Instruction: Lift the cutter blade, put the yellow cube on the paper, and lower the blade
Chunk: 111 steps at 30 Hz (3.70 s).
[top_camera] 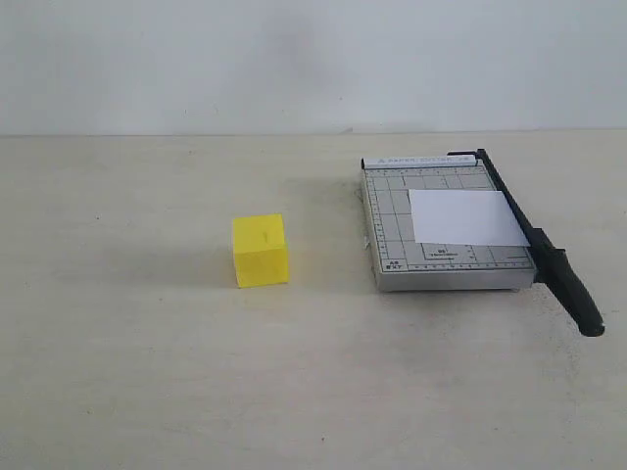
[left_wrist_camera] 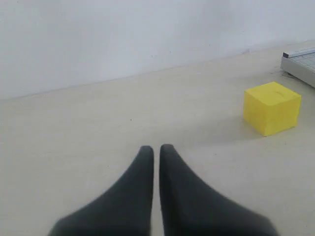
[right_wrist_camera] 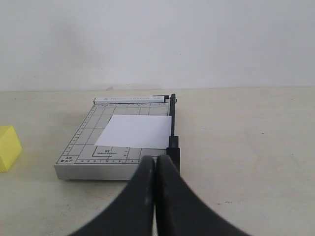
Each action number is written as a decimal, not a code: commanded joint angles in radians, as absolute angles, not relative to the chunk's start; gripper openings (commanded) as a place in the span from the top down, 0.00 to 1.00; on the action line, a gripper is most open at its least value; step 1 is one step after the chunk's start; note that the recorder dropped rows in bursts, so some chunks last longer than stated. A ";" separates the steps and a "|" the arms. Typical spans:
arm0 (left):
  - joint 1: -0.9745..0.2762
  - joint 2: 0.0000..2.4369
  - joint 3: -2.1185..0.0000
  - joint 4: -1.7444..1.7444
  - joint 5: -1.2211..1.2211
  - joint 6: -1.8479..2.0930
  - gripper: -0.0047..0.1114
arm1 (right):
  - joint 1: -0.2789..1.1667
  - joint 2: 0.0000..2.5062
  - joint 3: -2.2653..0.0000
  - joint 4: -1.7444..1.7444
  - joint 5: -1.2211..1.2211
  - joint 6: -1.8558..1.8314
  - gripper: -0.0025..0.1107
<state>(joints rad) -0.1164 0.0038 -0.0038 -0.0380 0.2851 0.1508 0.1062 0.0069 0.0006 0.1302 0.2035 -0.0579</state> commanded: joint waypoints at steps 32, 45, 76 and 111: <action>-0.113 0.000 0.000 -0.038 0.277 0.142 0.92 | 0.102 0.563 -0.519 -0.029 0.683 0.261 0.98; -0.113 0.000 0.000 -0.038 0.277 0.142 0.92 | 0.102 1.423 -0.996 0.075 0.965 -0.107 0.35; -0.113 0.000 0.000 -0.038 0.277 0.142 0.92 | 0.102 1.777 -0.999 -0.007 0.771 -0.188 0.36; -0.113 0.000 0.000 -0.038 0.277 0.142 0.92 | 0.102 1.522 -1.002 -0.009 0.705 -0.278 0.98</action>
<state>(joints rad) -0.1164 0.0038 -0.0038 -0.0380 0.2851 0.1508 0.1001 1.5912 -0.9914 0.0136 0.7778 -0.2135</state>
